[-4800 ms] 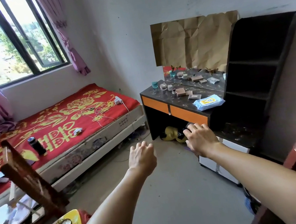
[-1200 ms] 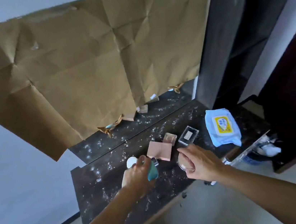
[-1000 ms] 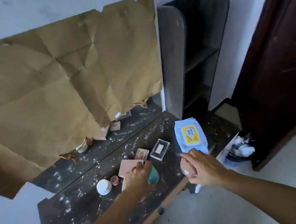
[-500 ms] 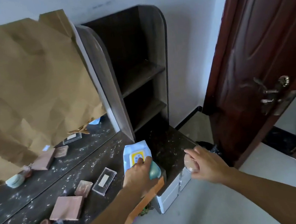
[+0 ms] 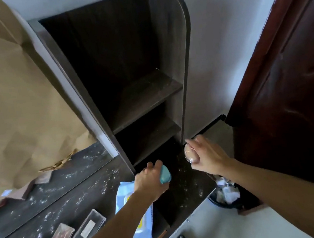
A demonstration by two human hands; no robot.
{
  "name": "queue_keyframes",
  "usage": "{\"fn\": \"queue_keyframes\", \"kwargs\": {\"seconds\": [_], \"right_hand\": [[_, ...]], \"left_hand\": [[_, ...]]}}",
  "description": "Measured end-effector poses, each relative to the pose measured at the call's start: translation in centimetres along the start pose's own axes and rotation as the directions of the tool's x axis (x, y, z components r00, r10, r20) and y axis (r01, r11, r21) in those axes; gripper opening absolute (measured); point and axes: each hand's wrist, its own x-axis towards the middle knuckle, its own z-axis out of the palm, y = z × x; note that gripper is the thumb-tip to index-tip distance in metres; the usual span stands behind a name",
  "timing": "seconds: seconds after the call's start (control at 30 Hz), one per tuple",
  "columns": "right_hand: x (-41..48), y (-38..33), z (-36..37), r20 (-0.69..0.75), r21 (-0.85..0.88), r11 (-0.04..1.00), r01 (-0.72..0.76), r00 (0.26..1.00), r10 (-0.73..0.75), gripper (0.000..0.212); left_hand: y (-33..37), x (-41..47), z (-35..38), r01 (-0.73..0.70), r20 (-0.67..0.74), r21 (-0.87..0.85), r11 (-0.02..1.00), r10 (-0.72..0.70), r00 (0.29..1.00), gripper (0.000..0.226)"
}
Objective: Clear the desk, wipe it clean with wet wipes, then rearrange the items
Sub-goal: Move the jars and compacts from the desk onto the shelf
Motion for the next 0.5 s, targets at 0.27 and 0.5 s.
{"fn": "queue_keyframes", "kwargs": {"seconds": [0.27,0.5], "right_hand": [[12.0,-0.2,0.5,0.106,-0.038,0.979,0.200,0.975,-0.195,0.085],[17.8,-0.3,2.3,0.132,-0.025,0.972,0.234,0.965,-0.229,0.081]], "left_hand": [[0.0,1.7,0.4,0.197,0.015,-0.072,0.978,-0.197,0.980,0.067],[1.3,2.1,0.6,0.371,-0.026,-0.144,0.918,-0.378,0.925,0.068]]}}
